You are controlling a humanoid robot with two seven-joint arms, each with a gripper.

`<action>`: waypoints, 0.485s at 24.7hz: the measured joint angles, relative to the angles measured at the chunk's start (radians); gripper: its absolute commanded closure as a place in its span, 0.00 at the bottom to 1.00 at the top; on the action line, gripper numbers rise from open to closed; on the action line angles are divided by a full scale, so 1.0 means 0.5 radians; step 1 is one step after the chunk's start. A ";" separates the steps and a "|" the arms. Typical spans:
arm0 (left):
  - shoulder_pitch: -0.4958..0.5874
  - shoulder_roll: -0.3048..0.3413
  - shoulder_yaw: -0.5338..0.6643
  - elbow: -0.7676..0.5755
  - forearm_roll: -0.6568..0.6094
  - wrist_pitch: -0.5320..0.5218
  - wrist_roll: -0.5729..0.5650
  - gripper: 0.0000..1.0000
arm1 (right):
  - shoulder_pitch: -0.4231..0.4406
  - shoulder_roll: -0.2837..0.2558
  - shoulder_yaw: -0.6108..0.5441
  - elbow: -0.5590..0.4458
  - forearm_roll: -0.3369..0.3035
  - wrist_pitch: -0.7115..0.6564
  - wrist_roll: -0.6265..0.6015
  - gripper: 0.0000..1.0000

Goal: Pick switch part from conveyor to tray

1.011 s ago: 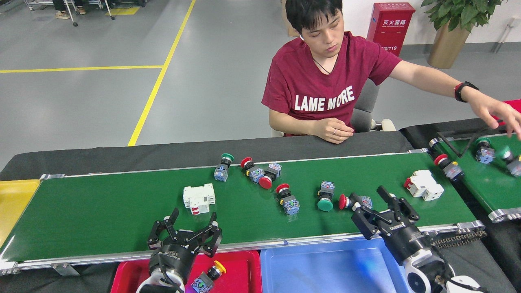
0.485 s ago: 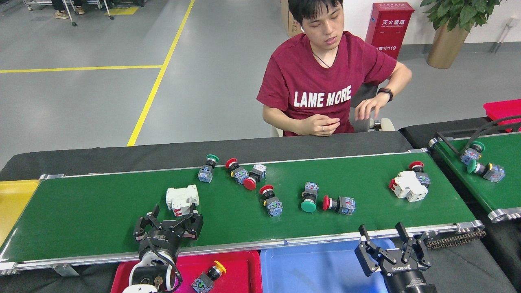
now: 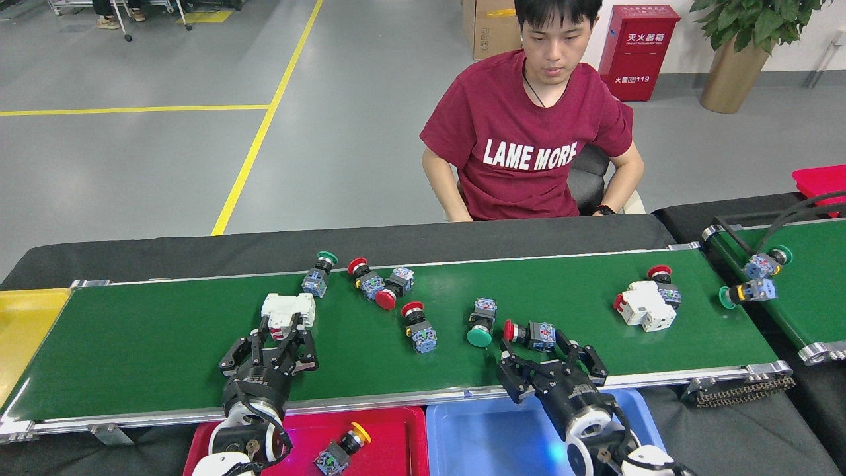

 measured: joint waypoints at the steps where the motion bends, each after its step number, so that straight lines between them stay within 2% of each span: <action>1: 0.003 0.000 -0.001 0.000 0.000 -0.002 0.004 0.97 | -0.056 0.029 0.029 0.066 -0.002 0.000 0.011 0.04; 2: 0.007 0.002 -0.002 0.000 0.000 -0.002 0.009 0.97 | -0.108 0.067 0.047 0.130 -0.005 0.006 0.020 0.09; 4: 0.019 0.005 -0.006 -0.006 0.000 -0.006 0.018 0.98 | -0.177 0.142 0.079 0.221 -0.015 0.003 0.081 0.39; 5: 0.026 0.005 -0.007 -0.013 0.000 -0.011 0.021 0.99 | -0.193 0.152 0.092 0.237 -0.016 -0.026 0.111 0.60; 6: 0.035 0.005 -0.006 -0.023 0.000 -0.020 0.022 1.00 | -0.202 0.152 0.095 0.241 -0.019 -0.062 0.142 0.73; 8: 0.060 0.005 -0.007 -0.082 0.000 -0.064 0.025 1.00 | -0.215 0.151 0.094 0.243 -0.044 -0.174 0.190 0.75; 12: 0.129 0.025 0.048 -0.368 0.020 -0.237 0.025 1.00 | -0.217 0.141 0.094 0.220 -0.076 -0.304 0.224 0.75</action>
